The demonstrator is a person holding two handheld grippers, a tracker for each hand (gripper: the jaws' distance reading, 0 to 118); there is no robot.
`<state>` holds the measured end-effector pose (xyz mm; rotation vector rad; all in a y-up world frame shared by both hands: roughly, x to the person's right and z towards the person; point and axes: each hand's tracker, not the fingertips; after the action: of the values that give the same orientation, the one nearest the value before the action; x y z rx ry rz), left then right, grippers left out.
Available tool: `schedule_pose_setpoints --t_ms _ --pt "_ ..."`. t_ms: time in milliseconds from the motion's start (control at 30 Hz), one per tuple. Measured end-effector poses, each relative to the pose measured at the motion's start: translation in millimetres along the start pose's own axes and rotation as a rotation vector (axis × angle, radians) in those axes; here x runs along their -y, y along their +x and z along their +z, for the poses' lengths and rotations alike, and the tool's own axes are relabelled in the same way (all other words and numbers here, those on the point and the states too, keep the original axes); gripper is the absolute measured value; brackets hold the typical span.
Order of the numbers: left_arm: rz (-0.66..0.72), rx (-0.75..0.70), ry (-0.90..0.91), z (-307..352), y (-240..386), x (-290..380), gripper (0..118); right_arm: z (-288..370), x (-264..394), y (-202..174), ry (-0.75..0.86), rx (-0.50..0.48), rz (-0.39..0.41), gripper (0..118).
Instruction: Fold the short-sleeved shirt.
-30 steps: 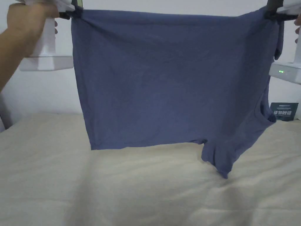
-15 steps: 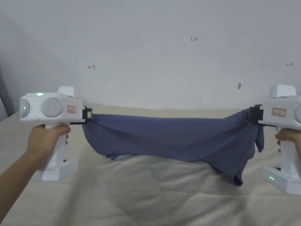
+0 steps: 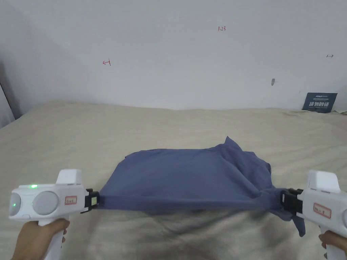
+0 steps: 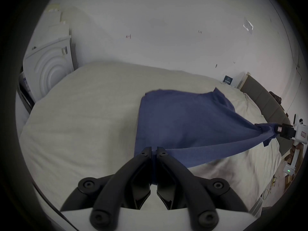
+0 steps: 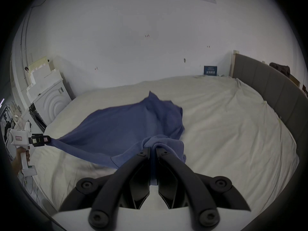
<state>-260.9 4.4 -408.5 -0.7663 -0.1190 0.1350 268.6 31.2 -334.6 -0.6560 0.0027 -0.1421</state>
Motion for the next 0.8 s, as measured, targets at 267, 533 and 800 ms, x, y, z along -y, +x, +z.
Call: schedule_pose_setpoints --t_ms 267,533,800 --pt "0.02 -0.004 -0.086 -7 -17 63 2 12 68 5 -0.058 0.002 -0.053 4" --pt "0.026 -0.008 -0.131 3 -23 111 2 27 126 7 -0.105 0.034 -0.054 4" --pt "0.034 -0.013 -0.161 30 -33 147 2 51 167 3 -0.163 0.031 -0.033 4"
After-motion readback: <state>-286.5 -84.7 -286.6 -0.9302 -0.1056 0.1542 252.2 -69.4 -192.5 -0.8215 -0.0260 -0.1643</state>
